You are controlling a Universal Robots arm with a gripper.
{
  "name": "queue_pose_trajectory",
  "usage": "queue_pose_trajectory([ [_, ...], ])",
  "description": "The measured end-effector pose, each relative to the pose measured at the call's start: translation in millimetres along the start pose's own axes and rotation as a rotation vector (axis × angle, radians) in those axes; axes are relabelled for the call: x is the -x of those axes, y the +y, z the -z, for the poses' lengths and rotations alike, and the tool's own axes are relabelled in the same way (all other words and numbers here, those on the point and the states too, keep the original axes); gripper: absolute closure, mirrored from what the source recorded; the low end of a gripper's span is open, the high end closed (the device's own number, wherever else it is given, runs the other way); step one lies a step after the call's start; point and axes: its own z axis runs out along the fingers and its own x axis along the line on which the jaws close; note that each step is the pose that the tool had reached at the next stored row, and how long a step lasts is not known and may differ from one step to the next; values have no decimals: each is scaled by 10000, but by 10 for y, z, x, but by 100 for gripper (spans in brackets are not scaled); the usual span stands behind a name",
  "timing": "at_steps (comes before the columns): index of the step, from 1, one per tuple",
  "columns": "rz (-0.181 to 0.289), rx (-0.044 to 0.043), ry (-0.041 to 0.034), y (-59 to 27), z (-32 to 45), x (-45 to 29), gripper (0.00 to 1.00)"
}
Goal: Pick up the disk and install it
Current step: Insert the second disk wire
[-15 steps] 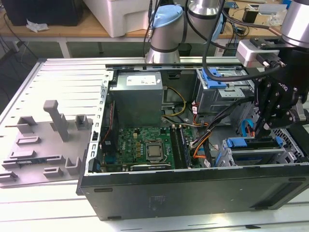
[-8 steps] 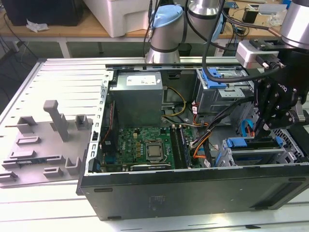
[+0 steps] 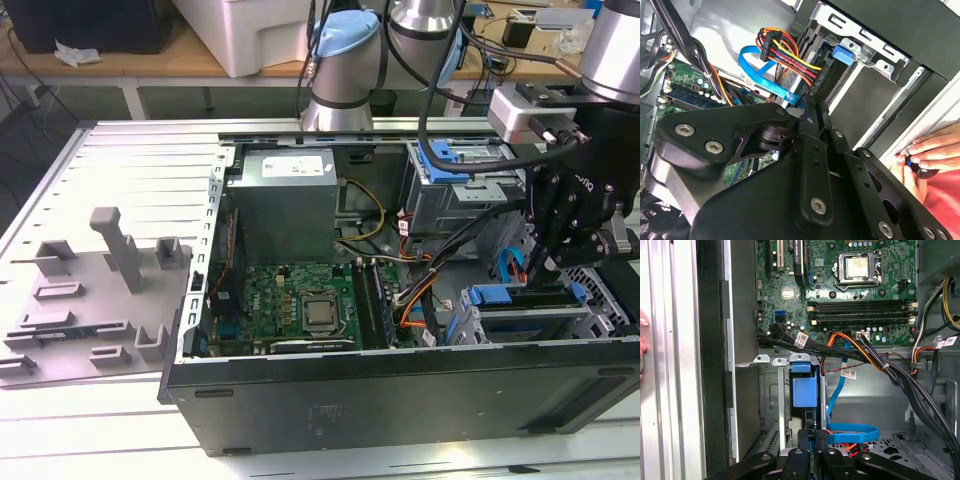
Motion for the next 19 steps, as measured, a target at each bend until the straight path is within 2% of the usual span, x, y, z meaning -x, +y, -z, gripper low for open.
queue_pose_trajectory([
  [5,0,0,-2,0,-7,3,84],
  [6,10,-1,0,0,-18,34,84],
  [8,51,-5,-1,-9,-55,38,84],
  [19,89,-9,-2,-12,-74,40,84],
])
